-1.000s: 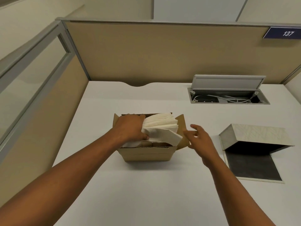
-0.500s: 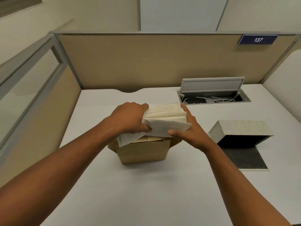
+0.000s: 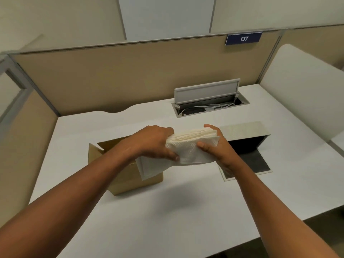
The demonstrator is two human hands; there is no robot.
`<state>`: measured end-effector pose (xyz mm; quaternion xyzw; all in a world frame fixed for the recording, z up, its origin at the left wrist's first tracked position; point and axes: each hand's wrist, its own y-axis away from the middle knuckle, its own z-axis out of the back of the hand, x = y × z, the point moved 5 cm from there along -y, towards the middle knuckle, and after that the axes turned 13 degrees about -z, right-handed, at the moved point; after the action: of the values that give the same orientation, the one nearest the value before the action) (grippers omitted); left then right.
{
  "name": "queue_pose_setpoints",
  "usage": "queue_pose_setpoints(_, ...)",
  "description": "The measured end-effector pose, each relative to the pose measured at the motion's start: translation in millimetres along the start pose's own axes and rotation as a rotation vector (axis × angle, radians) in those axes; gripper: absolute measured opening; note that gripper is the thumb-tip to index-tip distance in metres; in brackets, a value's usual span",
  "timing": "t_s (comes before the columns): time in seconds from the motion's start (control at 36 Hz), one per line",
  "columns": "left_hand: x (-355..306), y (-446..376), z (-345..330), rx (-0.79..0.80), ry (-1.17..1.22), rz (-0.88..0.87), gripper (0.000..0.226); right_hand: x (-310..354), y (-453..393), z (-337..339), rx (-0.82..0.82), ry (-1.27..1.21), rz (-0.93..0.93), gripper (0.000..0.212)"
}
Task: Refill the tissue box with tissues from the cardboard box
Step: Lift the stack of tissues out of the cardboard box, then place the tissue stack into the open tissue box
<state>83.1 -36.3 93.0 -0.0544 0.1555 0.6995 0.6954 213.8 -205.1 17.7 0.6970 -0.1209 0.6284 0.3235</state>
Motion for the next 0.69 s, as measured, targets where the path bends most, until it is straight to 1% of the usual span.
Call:
queue_pose_setpoints(0.08, -17.5, -23.1, -10.2, 0.023, 0.007, -0.002, 0.062, -11.8, 2.5, 28.3, -0.024, -0.039, -0.032, 0.087)
queue_pose_setpoints(0.17, -37.0, -48.8, -23.8, 0.067, 0.055, 0.002, 0.065, -18.4, 6.1, 57.4, 0.002, -0.060, -0.059, 0.061)
queue_pose_setpoints(0.19, -43.4, -57.0, -29.0, 0.086, 0.082, 0.014, 0.065, -21.3, 7.7, 67.1, 0.010, -0.055, -0.066, 0.057)
queue_pose_setpoints(0.33, -71.2, -91.2, -58.2, 0.178, 0.210, 0.084, 0.069, -38.3, 15.5, 112.7, 0.016, -0.050, -0.121, 0.053)
queue_pose_setpoints(0.44, -82.3, -111.1, -75.3, 0.219, 0.323, 0.131, 0.073, -50.5, 19.1, 143.8, 0.030, -0.083, -0.200, 0.060)
queue_pose_setpoints(0.53, -80.2, -118.3, -84.1, 0.219, 0.476, 0.185, 0.071, -59.1, 21.1, 166.2, 0.043, -0.150, -0.248, 0.061)
queue_pose_setpoints(0.58, -76.8, -119.7, -91.0, 0.205, 0.622, 0.221, 0.068, -66.8, 21.8, 181.0, 0.045, -0.203, -0.288, 0.058)
queue_pose_setpoints(0.64, -74.7, -121.2, -102.5, 0.162, 0.834, 0.250, 0.063, -75.7, 21.2, 194.4, 0.044, -0.257, -0.321, 0.050)
queue_pose_setpoints(0.69, -74.0, -122.5, -117.8, 0.057, 1.108, 0.284, 0.060, -82.7, 19.9, 204.9, 0.030, -0.301, -0.340, 0.044)
